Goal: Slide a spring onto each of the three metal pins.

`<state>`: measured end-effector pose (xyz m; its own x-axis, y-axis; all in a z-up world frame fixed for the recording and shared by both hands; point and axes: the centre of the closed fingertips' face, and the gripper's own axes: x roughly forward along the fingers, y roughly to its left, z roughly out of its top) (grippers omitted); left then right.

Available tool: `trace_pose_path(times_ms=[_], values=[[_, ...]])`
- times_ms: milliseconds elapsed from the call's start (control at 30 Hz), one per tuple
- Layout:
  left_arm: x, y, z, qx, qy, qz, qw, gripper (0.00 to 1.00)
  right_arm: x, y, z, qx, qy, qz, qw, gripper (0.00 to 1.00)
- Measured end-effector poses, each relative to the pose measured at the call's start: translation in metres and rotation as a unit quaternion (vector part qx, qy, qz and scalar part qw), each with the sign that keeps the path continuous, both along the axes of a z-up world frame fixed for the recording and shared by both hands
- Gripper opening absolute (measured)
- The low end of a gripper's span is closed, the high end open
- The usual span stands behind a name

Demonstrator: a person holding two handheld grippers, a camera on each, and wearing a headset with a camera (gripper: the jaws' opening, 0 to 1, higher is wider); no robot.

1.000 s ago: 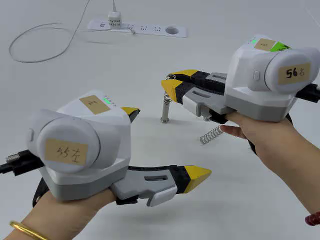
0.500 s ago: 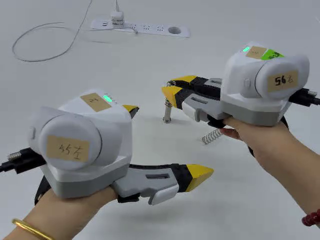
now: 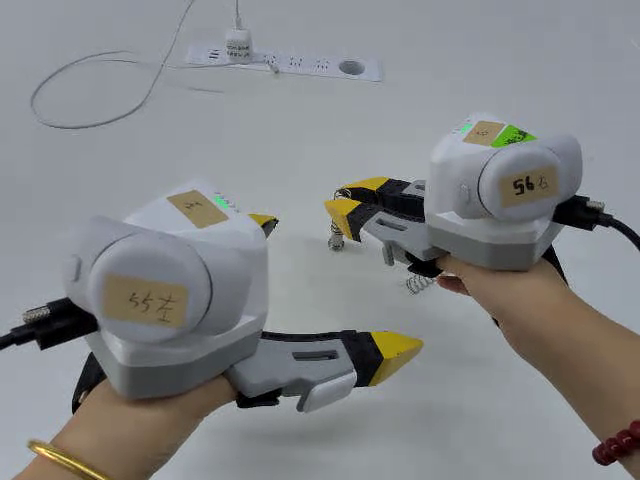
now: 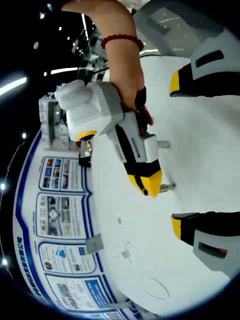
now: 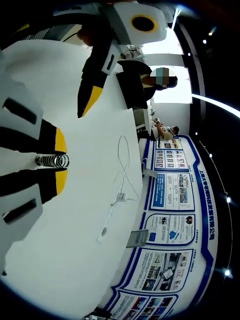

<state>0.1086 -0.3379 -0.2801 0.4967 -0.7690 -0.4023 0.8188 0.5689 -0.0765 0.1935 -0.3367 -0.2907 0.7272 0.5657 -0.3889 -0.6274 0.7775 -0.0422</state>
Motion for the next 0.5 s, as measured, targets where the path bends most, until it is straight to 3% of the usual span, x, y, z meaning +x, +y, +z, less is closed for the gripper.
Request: trace_pose_path(times_ms=[500], values=[[-0.001, 0.000, -0.001, 0.005, 0.000, -0.001, 1.0000, 0.96, -0.004, -0.002, -0.017, -0.010, 0.027, -0.009, 0.9995, 0.12]])
